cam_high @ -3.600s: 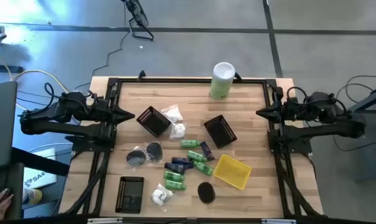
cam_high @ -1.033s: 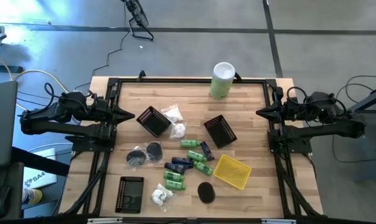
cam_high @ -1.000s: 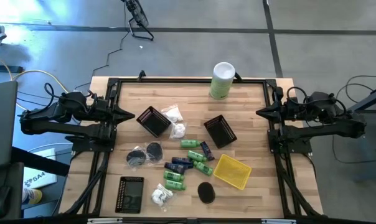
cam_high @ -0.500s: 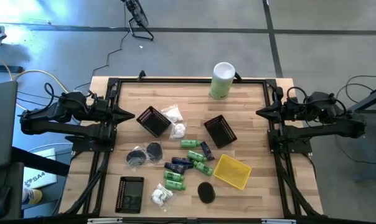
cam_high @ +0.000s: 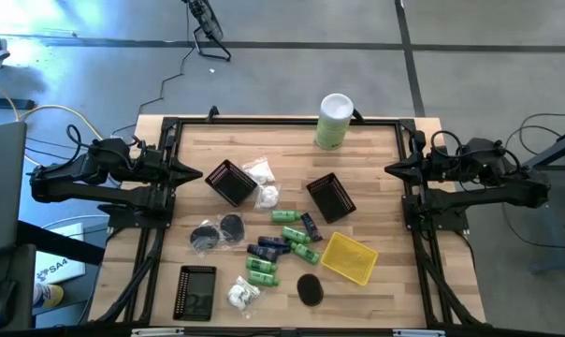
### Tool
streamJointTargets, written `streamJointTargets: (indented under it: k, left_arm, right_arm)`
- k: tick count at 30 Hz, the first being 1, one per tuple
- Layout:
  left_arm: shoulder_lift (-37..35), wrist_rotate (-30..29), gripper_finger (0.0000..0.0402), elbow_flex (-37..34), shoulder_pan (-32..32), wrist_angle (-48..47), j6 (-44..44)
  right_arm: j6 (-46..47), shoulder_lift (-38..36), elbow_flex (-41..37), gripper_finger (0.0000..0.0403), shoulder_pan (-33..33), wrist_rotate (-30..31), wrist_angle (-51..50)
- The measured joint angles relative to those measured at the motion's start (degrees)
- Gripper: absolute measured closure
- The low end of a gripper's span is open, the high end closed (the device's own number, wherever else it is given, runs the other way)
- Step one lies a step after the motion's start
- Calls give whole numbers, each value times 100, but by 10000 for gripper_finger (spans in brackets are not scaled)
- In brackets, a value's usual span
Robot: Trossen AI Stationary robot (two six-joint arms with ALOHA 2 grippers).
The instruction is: Pick & Place Travel size toiletries
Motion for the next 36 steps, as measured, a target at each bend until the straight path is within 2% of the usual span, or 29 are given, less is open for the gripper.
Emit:
streamJointTargets:
  k: [36]
  left_arm:
    - [1,-79,400,0,0,44,318]
  right_arm:
    - [-89,2,0,398,2,4,28]
